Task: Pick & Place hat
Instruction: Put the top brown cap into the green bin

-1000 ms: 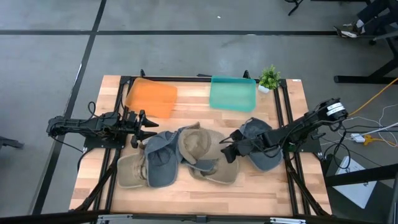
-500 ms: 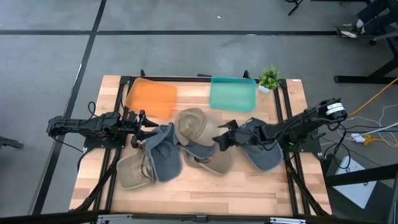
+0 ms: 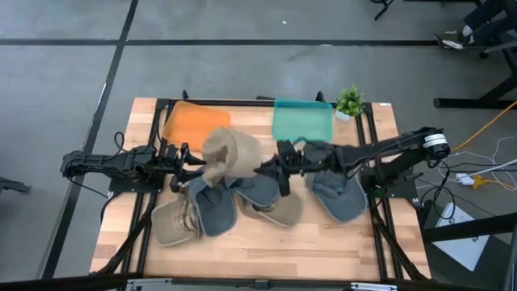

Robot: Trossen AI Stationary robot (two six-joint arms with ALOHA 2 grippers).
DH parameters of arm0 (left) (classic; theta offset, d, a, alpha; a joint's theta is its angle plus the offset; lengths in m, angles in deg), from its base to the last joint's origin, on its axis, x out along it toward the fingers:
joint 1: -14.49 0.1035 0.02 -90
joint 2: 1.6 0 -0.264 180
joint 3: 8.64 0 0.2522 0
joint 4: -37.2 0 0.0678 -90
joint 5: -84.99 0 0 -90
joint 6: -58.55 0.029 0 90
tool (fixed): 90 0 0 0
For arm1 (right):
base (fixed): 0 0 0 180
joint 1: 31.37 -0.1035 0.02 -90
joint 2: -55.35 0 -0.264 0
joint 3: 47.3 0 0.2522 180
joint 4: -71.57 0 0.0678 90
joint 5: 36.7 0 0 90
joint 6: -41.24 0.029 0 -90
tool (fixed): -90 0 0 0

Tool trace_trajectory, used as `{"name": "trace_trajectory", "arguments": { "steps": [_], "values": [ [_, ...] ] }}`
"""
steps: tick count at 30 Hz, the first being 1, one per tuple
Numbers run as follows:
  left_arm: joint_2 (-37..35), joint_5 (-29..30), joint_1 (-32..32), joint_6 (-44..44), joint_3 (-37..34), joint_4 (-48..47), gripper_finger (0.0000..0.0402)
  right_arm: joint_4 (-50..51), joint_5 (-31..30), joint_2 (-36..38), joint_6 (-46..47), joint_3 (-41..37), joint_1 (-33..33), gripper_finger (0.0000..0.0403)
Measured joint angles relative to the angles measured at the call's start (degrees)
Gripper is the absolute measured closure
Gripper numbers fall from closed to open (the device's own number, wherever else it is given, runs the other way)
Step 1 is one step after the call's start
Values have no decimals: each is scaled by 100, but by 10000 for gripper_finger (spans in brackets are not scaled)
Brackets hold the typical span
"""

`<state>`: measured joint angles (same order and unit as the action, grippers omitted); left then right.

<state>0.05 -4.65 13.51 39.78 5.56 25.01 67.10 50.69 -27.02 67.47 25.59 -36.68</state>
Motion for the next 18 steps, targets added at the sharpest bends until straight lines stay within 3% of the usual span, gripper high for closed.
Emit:
{"name": "trace_trajectory", "arguments": {
  "steps": [2, 7, 10, 16, 18],
  "values": [
    [0, 8, 0, 0, 1, -1, 194, 669, -136, 3, 97, 379, 172, 388],
    [0, 4, 1, 0, 2, -8, 194, 4738, -1216, -92, 956, 1530, 470, 388],
    [0, 4, 1, 0, 2, -8, 194, 5042, -1163, -77, 424, 1957, 484, 388],
    [0, 347, 1, 196, 2, 171, 194, 5412, -316, -24, -499, 2913, 462, 388],
    [2, 514, 1, -227, 2, 269, 194, 5887, -530, -44, -275, 3149, 462, 388]
  ]
}}
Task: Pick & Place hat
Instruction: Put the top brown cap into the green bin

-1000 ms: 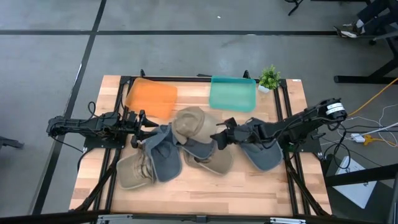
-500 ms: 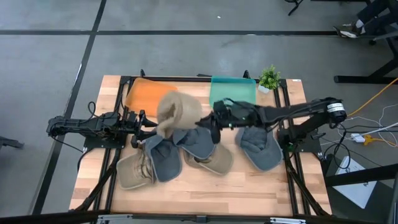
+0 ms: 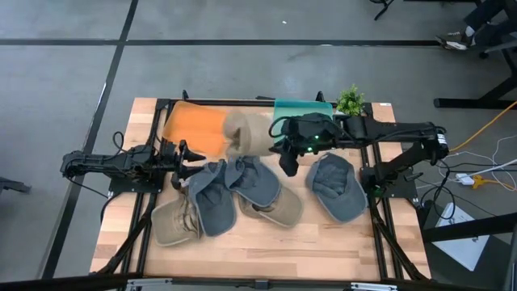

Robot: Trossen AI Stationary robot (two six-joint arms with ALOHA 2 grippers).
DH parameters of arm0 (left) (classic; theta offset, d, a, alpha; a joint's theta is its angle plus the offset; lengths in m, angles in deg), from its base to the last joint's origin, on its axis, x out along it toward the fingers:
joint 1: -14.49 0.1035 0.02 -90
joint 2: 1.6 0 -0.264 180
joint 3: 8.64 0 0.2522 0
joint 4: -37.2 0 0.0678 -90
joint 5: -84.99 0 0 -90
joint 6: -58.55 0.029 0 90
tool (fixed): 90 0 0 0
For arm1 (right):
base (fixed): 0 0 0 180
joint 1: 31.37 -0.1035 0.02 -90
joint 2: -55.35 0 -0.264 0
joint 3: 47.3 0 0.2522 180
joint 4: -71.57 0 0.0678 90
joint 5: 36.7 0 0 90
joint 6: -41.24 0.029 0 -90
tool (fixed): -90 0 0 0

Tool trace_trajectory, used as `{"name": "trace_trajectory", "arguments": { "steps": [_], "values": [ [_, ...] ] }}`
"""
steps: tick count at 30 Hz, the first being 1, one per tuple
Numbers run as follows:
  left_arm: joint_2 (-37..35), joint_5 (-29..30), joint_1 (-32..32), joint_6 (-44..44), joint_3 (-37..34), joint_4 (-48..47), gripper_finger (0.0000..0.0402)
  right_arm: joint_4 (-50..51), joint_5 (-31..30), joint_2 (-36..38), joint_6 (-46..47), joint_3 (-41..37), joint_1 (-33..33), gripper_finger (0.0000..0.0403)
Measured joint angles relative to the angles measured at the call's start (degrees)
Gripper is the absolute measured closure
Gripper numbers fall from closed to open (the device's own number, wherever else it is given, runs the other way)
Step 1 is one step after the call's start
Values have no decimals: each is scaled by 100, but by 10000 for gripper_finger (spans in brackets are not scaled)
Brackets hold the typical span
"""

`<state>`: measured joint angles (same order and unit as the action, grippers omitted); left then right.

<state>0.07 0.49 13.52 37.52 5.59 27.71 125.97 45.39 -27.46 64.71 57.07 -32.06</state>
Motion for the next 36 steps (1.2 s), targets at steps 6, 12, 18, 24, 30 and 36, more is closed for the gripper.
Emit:
{"name": "trace_trajectory", "arguments": {
  "steps": [6, 12, 18, 24, 30, 36],
  "values": [
    [-2, 247, 0, -1860, 0, 544, 194, 1351, -769, 24, 773, 357, 10, 388],
    [-2, 265, 0, -2322, 0, 535, 194, 1122, -700, 50, 888, 356, 0, 388],
    [-2, 359, 0, -2444, 0, 504, 194, 961, -705, 42, 908, 354, 4, 388],
    [129, 357, 0, -2537, 60, 1170, 194, 930, -702, -39, 707, 354, 4, 388],
    [1048, 574, 0, -2383, 601, 1082, 194, 430, -480, -382, 259, 345, 4, 388],
    [2429, 991, 0, -1877, 1241, 1008, 194, -183, 189, -609, -309, 345, 4, 387]
  ]
}}
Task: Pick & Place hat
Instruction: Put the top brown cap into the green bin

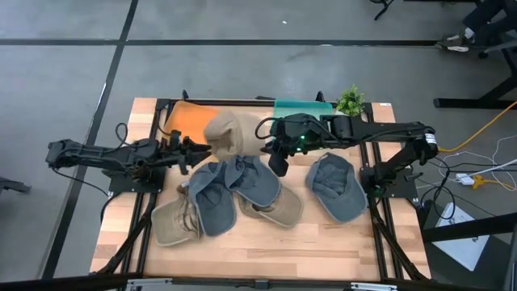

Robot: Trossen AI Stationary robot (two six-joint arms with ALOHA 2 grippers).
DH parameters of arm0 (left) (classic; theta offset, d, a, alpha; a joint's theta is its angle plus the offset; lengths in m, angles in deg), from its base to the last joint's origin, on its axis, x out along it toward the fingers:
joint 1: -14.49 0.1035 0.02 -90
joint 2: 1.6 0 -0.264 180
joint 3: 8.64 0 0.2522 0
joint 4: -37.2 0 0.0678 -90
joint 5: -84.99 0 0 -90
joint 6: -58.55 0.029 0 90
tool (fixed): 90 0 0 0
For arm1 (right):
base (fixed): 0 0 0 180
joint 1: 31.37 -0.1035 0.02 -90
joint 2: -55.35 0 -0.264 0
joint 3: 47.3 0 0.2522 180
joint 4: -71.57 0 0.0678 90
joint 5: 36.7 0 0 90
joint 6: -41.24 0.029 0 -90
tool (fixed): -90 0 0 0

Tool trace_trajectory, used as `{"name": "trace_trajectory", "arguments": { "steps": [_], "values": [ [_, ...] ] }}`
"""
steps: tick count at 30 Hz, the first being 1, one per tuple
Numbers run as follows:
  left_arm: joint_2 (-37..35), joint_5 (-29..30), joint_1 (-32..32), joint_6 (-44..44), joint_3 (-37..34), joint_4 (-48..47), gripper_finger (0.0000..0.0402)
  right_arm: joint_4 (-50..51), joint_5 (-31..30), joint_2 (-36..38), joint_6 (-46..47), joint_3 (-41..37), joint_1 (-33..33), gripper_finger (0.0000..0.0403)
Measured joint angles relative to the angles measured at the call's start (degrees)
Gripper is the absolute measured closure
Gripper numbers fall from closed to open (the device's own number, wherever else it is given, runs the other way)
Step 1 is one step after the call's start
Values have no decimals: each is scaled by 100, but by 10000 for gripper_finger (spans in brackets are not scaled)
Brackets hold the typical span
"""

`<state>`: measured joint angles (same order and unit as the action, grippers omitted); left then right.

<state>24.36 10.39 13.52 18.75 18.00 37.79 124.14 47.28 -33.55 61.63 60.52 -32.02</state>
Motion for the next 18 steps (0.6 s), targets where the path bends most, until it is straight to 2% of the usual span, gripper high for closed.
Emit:
{"name": "trace_trajectory", "arguments": {
  "steps": [3, 8, 12, 18],
  "values": [
    [571, 332, 0, 346, 319, 0, 194, 6, 301, -8, -127, 0, 0, 385],
    [1293, 657, 0, 1097, 728, 0, 194, -11, 453, 41, -382, 0, 0, 387],
    [1698, 1086, 0, 1788, 975, 6, 194, -39, 474, 125, -475, 0, 0, 386],
    [2158, 1830, 0, 3044, 1193, 431, 194, -1, 812, 135, -669, -3, 0, 387]
  ]
}}
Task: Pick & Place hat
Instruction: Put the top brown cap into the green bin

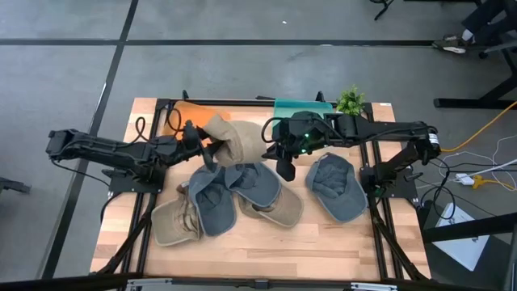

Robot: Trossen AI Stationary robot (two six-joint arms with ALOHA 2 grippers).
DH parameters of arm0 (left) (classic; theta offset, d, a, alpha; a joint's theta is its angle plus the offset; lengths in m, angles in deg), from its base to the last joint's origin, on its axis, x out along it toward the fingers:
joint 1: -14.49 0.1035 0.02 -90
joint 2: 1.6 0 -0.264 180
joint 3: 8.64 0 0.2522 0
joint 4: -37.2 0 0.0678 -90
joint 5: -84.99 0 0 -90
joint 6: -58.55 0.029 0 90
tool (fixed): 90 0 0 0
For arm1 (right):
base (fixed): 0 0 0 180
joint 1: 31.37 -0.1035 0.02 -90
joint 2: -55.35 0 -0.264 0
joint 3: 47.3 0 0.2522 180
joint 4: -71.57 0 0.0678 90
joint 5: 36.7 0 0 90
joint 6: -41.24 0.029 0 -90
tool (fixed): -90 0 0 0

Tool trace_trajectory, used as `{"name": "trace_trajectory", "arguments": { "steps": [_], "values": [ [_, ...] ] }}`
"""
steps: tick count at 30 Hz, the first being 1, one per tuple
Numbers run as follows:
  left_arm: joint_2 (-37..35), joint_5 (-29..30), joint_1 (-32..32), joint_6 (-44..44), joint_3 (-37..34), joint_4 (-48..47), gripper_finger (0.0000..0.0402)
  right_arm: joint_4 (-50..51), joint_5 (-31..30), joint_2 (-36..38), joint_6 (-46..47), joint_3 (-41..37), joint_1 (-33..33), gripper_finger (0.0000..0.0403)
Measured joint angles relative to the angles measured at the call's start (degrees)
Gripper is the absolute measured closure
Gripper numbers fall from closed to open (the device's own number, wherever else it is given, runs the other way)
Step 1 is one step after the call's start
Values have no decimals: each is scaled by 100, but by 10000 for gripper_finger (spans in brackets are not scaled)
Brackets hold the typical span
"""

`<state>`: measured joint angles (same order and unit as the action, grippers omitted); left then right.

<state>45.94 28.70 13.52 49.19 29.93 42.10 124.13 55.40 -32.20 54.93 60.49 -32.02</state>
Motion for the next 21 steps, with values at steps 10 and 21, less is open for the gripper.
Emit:
{"name": "trace_trajectory", "arguments": {
  "steps": [10, 21],
  "values": [
    [531, -118, 0, -131, 99, 82, 284, -84, 100, 28, -241, -176, 0, 387],
    [521, -512, -41, -507, 99, 491, 399, 137, 501, 46, -276, -176, 262, 387]
  ]
}}
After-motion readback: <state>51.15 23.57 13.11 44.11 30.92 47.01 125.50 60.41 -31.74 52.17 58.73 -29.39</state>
